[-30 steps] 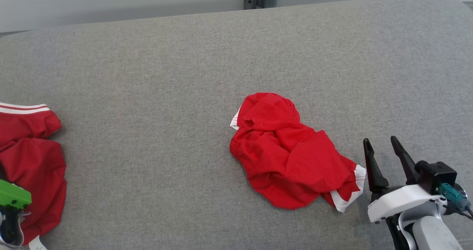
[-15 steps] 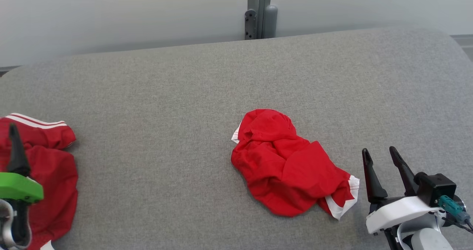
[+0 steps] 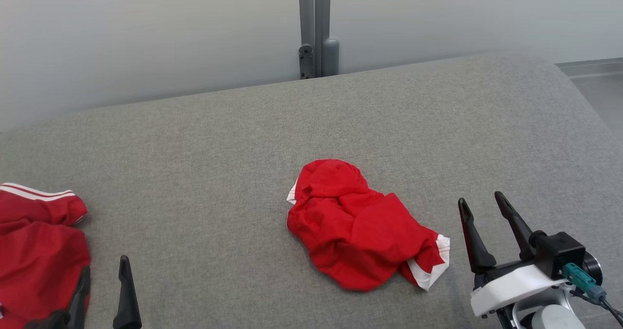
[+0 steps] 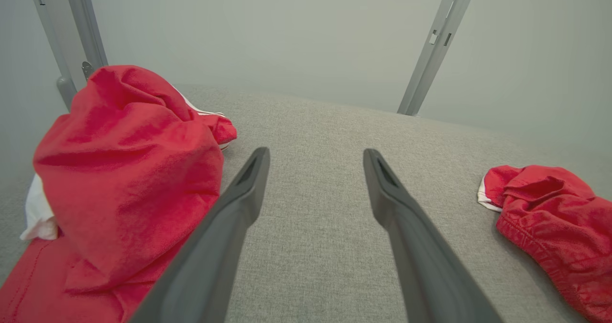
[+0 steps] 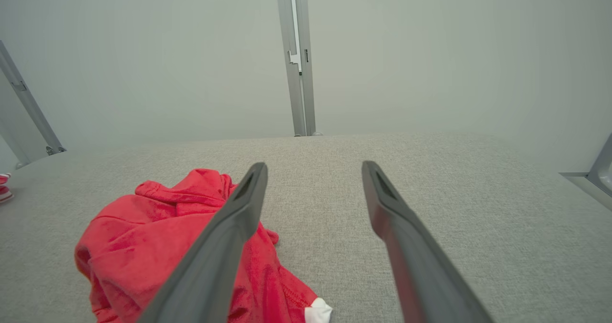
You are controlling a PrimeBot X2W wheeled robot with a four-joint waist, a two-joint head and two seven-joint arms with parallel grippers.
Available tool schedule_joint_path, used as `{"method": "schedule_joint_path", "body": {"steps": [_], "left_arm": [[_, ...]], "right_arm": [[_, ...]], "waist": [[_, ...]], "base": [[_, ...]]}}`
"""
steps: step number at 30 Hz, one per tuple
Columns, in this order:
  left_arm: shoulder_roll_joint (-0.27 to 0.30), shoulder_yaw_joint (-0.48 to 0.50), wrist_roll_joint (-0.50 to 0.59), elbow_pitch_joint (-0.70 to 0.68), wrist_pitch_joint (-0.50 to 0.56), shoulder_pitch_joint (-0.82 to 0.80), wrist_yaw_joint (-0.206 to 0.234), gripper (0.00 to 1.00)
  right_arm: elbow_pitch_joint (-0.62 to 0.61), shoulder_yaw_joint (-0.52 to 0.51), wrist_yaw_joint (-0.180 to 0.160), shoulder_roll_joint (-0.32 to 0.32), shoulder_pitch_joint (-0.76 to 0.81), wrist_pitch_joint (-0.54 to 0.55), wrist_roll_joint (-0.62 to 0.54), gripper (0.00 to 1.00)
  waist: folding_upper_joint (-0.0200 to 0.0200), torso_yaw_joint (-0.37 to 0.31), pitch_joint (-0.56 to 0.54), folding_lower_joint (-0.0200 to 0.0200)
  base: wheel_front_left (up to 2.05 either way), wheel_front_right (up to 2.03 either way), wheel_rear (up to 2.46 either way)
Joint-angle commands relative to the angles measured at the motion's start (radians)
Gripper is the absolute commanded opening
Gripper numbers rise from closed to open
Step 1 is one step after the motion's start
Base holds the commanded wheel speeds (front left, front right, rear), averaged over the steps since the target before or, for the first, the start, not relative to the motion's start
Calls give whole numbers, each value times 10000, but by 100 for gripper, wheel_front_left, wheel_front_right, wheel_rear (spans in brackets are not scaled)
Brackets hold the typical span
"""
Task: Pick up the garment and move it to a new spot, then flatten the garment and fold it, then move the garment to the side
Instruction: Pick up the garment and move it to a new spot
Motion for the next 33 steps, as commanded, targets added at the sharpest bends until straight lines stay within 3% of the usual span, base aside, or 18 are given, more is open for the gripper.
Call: {"method": "schedule_joint_path", "body": {"steps": [1,8,13,19,33], "left_arm": [[-132,197,342,103,-2,176,-163,100],[-1307,1221,1898,73,-2,727,-1528,100],[-1802,1442,2390,154,-1,661,-2087,100],[-1920,1137,2631,319,-3,474,-2220,100],[-1416,822,2296,366,-3,338,-2226,100]], "right_arm": [[-74,24,1,-68,189,-29,-47,100],[-60,-9,1,-215,570,-29,-189,100],[-14,37,1,-153,597,-29,-267,100],[83,72,1,-55,467,-29,-271,100],[301,-522,1,-359,256,-29,-153,100]], "waist": [[0,-93,-143,0],[0,41,-316,0],[0,163,-323,0],[0,216,-308,0],[0,317,-361,0]], "base": [[0,0,0],[0,0,0],[0,0,0],[0,0,0],[0,0,0]]}}
